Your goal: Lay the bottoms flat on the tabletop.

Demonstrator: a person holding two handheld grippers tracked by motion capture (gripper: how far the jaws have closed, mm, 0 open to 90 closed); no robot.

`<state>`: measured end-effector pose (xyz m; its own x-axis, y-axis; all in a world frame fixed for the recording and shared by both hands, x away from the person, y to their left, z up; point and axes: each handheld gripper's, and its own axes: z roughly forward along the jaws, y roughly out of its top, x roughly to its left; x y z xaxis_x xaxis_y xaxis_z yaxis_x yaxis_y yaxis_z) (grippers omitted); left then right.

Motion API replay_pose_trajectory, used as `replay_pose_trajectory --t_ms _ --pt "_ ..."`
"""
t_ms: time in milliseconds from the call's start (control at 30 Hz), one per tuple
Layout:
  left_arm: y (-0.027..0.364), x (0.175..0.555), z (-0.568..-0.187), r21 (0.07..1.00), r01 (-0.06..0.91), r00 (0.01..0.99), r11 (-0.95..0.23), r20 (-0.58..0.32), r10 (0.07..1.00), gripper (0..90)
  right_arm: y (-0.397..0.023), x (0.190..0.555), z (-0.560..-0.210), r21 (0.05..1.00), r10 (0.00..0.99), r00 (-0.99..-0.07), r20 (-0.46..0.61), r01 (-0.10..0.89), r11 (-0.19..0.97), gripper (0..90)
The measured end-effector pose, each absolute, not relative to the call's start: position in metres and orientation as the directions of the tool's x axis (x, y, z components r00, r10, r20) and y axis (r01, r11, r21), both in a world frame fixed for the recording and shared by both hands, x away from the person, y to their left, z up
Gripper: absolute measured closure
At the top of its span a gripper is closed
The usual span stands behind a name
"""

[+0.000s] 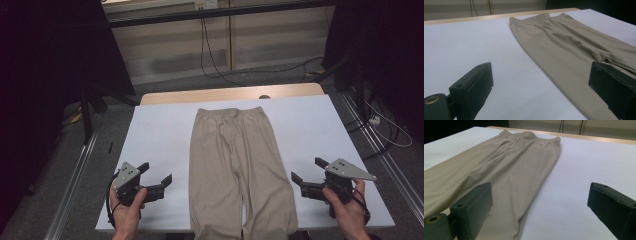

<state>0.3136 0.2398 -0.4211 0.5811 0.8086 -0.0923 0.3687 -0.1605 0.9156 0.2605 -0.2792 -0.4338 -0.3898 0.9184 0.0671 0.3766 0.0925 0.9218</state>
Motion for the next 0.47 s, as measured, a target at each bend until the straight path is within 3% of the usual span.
replay_pose_trajectory --t_ms 467 --pt "0.2408 0.3188 -0.4238 0.904 0.403 0.558 -0.144 -0.119 0.821 5.5 -0.2749 0.2631 -0.4348 0.927 0.911 -0.409 0.049 0.357 0.111 6.5"
